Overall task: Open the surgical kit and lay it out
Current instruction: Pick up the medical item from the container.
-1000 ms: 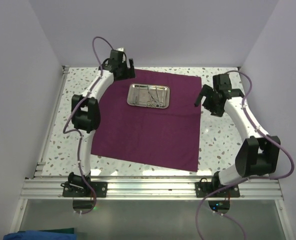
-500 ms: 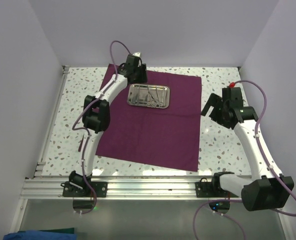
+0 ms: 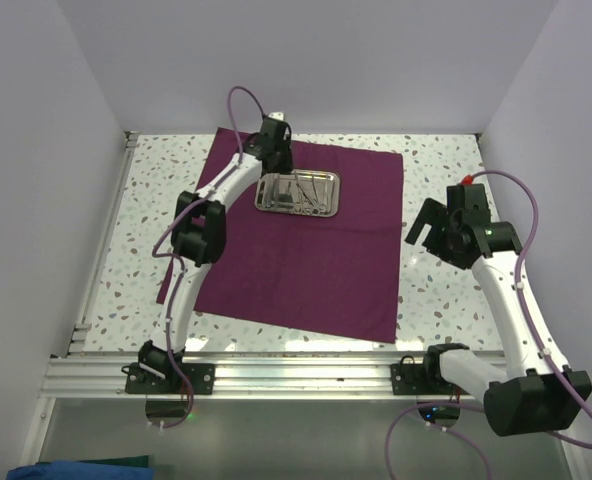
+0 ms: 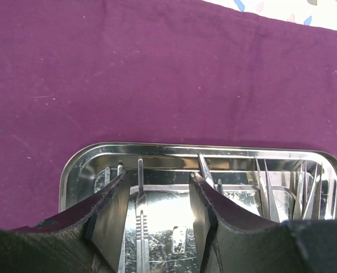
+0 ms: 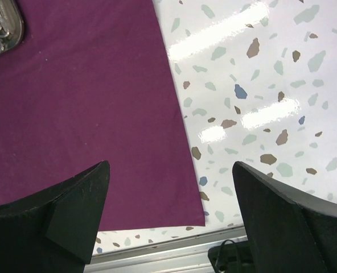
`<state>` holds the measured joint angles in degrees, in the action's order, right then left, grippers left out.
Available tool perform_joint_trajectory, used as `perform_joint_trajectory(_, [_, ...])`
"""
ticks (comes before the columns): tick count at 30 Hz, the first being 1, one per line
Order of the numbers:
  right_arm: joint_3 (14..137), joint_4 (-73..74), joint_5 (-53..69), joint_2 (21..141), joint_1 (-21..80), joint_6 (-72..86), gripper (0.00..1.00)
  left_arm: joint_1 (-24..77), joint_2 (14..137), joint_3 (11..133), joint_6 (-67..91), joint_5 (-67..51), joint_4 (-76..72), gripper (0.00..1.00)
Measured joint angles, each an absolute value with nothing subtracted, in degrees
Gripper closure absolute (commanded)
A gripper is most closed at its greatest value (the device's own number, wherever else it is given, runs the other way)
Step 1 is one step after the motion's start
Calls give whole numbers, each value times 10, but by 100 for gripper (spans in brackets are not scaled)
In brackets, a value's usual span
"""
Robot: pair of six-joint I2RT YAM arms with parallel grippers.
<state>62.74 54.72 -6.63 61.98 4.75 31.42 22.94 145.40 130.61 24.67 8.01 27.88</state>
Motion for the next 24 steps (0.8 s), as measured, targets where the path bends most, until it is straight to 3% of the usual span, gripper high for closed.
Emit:
perform_joint_trajectory(16, [614,570,-80,611,48,300,7,229,1461,1276,243,92,272,51])
perform_joint_trajectory(24, [611,567,-80,614,48,296,7,229,1465,1276,237,95,271,60])
